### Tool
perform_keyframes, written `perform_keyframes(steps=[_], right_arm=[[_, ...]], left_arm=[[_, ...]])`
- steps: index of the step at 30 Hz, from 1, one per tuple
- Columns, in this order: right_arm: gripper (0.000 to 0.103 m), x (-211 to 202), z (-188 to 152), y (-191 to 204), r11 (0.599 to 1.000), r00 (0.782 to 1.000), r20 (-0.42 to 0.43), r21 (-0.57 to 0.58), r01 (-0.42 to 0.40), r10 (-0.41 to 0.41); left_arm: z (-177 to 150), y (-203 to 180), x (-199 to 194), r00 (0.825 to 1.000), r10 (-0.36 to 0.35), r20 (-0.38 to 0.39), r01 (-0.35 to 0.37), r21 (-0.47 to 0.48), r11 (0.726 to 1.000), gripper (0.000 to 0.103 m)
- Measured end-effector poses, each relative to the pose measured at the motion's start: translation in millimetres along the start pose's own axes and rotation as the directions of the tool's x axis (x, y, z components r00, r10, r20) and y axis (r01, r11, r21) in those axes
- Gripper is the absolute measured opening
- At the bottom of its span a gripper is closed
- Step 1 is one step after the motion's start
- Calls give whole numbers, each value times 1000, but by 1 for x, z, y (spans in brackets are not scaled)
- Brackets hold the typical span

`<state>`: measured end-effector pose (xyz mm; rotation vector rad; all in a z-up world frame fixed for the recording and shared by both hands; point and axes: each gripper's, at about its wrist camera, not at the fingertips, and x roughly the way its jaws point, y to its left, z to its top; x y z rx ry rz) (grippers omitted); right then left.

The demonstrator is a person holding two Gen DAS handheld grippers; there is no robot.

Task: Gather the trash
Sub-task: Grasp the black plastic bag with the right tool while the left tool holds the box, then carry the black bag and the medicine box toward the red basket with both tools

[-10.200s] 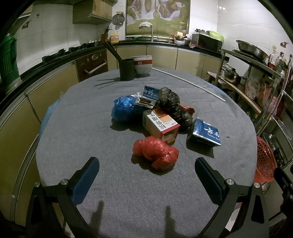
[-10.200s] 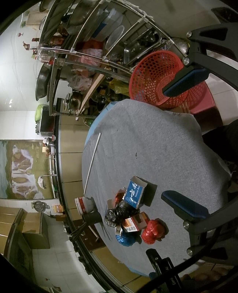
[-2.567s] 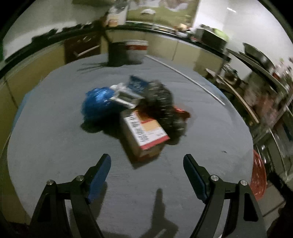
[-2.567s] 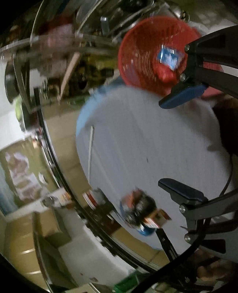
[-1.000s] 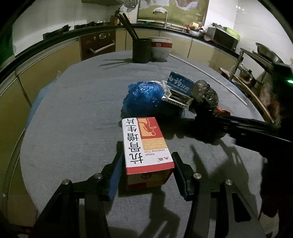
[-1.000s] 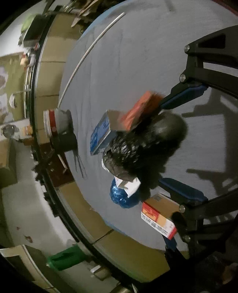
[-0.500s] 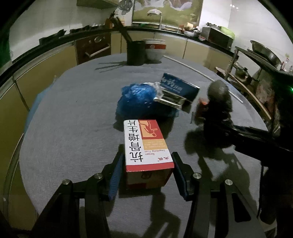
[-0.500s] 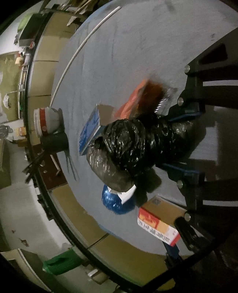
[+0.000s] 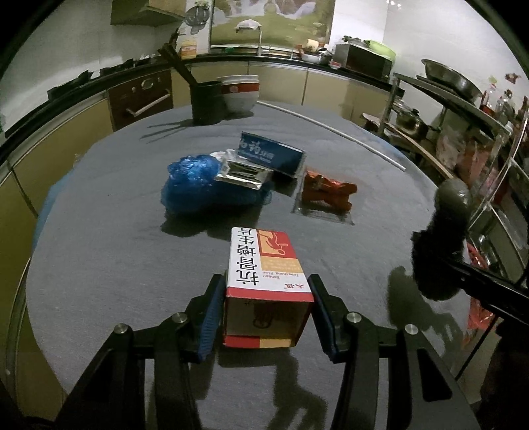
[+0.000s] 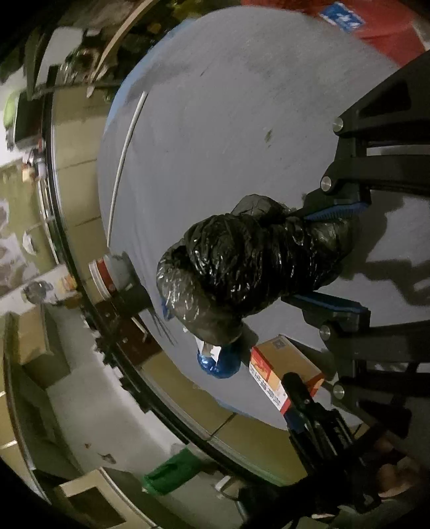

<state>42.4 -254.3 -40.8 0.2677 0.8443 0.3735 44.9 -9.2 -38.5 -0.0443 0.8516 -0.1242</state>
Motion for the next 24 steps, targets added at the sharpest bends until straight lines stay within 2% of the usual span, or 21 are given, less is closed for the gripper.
perform_keyframes(steps=[8, 24], right_arm=[[41, -19, -16, -16, 998, 1000, 26, 54, -15, 13], [41, -47, -29, -34, 992, 996, 86, 122, -24, 14]], left_arm=[[-6, -4, -1, 1000, 9, -7, -9, 4, 1000, 51], [4, -33, -19, 997, -59, 52, 57, 47, 997, 49]])
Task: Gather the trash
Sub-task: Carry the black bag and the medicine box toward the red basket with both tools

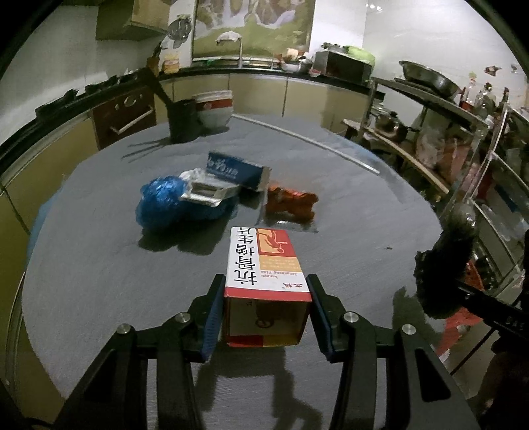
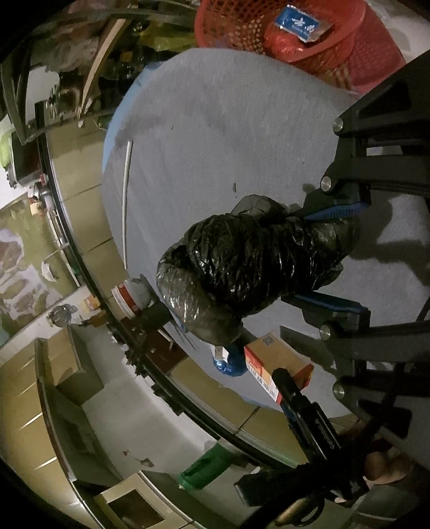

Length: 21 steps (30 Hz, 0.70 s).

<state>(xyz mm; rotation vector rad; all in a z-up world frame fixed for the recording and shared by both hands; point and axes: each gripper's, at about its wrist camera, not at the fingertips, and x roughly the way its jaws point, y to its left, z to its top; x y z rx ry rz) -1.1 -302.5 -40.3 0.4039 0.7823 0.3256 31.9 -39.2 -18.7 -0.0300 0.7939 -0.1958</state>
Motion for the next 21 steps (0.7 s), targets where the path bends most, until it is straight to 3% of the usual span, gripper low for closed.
perform_keyframes(steps=[21], right_arm=[[41, -30, -1, -10, 999, 998, 63, 36, 0, -3]], left_arm=[[15, -35, -18, 997, -56, 61, 52, 64, 997, 49]])
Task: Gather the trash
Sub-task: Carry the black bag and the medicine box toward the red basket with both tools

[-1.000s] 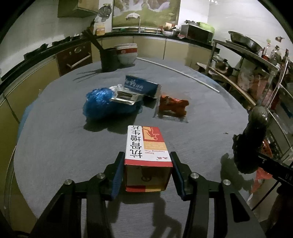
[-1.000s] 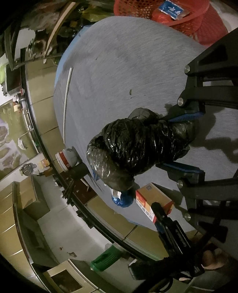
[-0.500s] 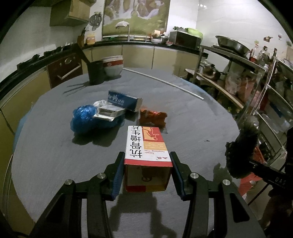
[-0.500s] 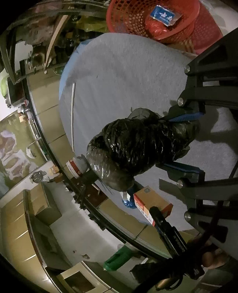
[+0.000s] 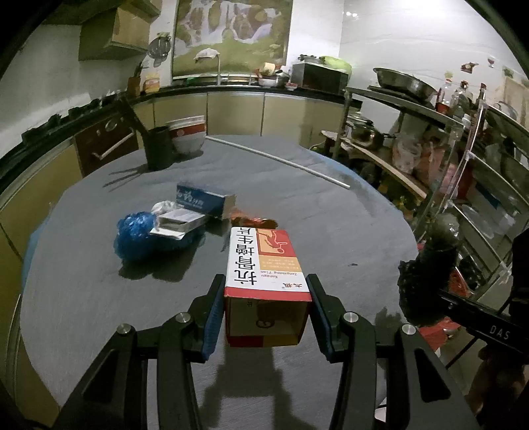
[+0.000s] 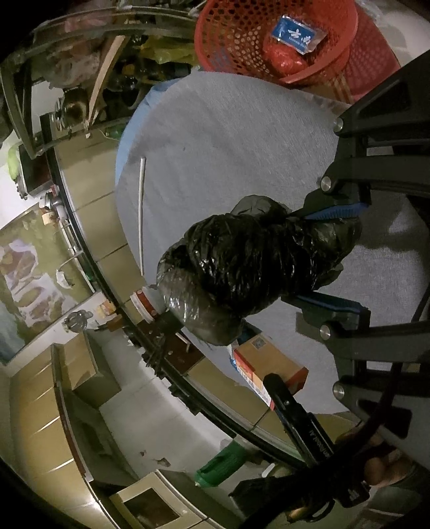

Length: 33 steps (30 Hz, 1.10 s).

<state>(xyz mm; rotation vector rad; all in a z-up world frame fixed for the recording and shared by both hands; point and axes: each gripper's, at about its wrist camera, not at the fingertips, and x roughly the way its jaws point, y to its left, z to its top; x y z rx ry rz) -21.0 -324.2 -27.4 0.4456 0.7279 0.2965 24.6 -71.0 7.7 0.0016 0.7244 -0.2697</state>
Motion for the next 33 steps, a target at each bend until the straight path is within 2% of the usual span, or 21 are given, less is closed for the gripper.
perform_keyframes(steps=[24, 33], right_arm=[[41, -43, 1, -24, 997, 995, 87, 59, 45, -50], [41, -72, -4, -56, 986, 984, 129, 125, 110, -126]], left_arm=[[14, -50, 1, 997, -77, 18, 76, 75, 994, 49], [23, -97, 7, 986, -168, 17, 164, 142, 976, 50]])
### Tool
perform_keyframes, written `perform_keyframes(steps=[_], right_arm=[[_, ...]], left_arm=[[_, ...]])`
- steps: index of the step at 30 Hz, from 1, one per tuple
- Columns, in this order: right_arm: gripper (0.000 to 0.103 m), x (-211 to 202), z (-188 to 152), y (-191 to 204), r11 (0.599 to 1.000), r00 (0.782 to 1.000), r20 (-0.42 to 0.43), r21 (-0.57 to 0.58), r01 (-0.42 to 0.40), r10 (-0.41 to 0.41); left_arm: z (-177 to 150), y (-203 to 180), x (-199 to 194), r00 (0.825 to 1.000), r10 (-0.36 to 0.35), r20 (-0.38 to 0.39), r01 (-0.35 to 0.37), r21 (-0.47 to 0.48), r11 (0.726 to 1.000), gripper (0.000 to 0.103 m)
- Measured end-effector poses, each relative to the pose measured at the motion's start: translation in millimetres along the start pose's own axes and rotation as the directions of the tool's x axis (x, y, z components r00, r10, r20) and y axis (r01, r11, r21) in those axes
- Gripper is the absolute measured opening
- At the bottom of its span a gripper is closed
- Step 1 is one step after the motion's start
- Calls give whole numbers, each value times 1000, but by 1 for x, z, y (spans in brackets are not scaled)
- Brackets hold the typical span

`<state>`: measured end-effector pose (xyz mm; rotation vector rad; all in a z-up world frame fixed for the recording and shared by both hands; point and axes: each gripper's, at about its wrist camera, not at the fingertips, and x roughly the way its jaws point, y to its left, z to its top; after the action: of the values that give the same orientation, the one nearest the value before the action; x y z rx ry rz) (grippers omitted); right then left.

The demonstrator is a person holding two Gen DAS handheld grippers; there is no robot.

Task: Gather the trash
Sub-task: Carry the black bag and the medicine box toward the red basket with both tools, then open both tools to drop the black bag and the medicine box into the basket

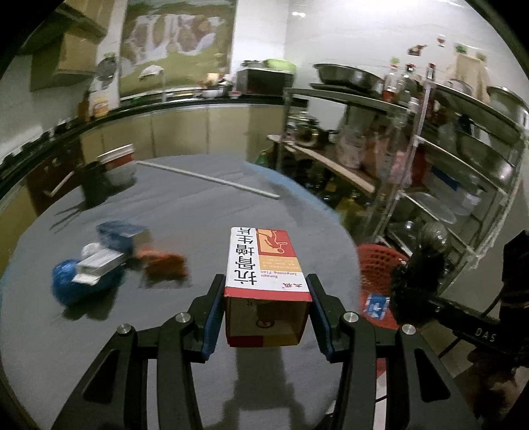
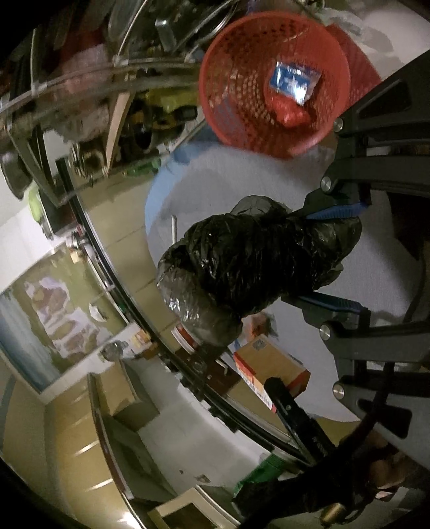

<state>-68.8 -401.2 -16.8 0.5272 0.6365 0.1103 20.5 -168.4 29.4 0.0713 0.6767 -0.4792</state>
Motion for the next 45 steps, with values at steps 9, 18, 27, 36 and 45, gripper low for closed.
perform_keyframes(steps=[9, 18, 27, 36, 45], right_arm=[[41, -29, 7, -63, 989, 992, 29, 87, 117, -120], [41, -40, 16, -117, 968, 975, 10, 125, 219, -222], [41, -21, 27, -156, 954, 964, -51, 142, 264, -259], [42, -1, 24, -176, 941, 954, -126, 169, 292, -273], [73, -2, 26, -185, 915, 934, -147, 199, 351, -326]], left_arm=[[15, -69, 28, 987, -158, -16, 158, 61, 985, 50], [21, -132, 71, 960, -265, -90, 274, 108, 956, 50], [16, -167, 110, 947, -277, -164, 301, 144, 943, 50], [9, -178, 140, 940, -269, -212, 303, 151, 941, 51], [13, -171, 143, 956, -226, -186, 254, 149, 956, 68]])
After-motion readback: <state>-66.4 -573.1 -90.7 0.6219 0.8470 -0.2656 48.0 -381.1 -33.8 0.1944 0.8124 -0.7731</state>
